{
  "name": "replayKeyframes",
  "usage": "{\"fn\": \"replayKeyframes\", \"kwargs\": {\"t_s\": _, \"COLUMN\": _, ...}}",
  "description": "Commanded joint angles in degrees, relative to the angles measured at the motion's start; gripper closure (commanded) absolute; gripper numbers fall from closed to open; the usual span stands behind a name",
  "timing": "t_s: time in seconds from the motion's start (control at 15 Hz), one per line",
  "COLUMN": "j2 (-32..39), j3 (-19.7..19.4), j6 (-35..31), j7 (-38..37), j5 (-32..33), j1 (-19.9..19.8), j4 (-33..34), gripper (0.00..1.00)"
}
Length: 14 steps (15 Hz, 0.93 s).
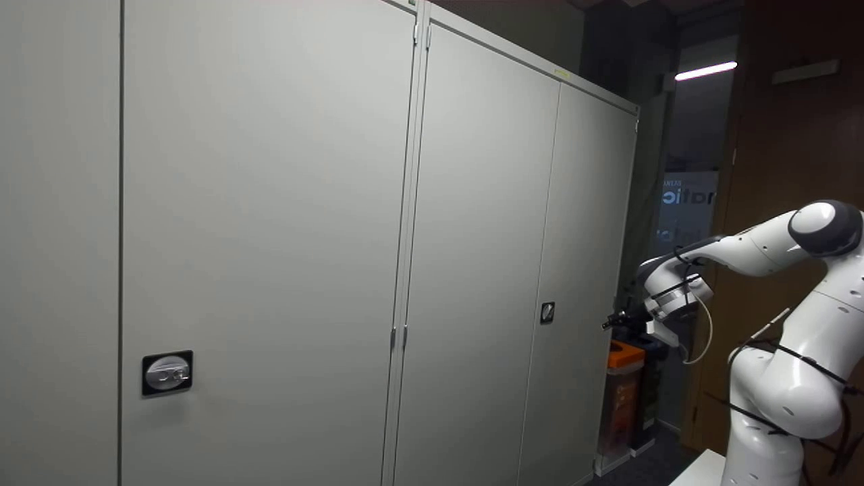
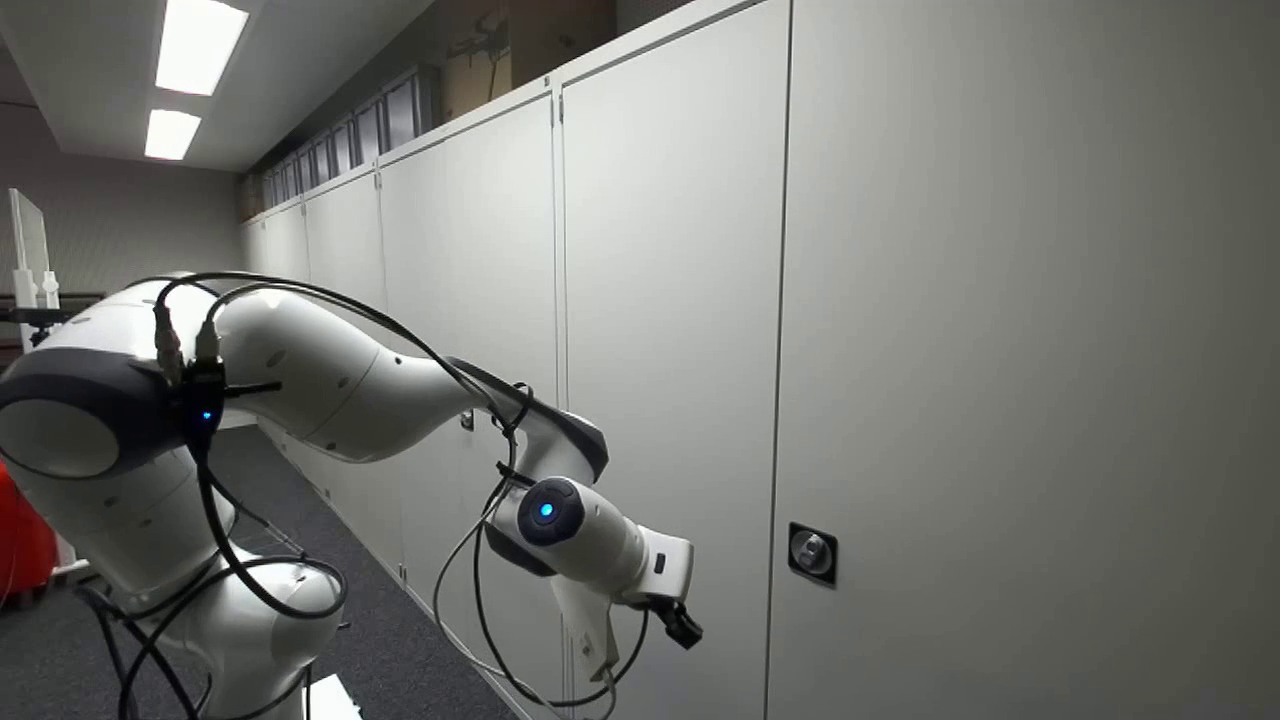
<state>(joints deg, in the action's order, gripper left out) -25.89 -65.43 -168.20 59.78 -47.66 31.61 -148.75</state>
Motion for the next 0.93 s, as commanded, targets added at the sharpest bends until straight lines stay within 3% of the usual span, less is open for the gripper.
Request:
{"fn": "replayKeyframes", "kwargs": {"t_s": 0.0, "j2": -5.82, "j3": -7.60, "j6": -4.45, "j7": 9.10, "j5": -1.78, "j1": 7.94, "j4": 1.19, "gripper": 0.00}}
{"fn": "replayKeyframes", "kwargs": {"t_s": 0.4, "j2": -13.43, "j3": -16.68, "j6": -8.32, "j7": 18.17, "j5": 0.64, "j1": 15.01, "j4": 3.10, "gripper": 0.00}}
{"fn": "replayKeyframes", "kwargs": {"t_s": 0.87, "j2": -24.16, "j3": -23.08, "j6": -13.30, "j7": 3.44, "j5": 29.07, "j1": 17.43, "j4": 4.06, "gripper": 0.00}}
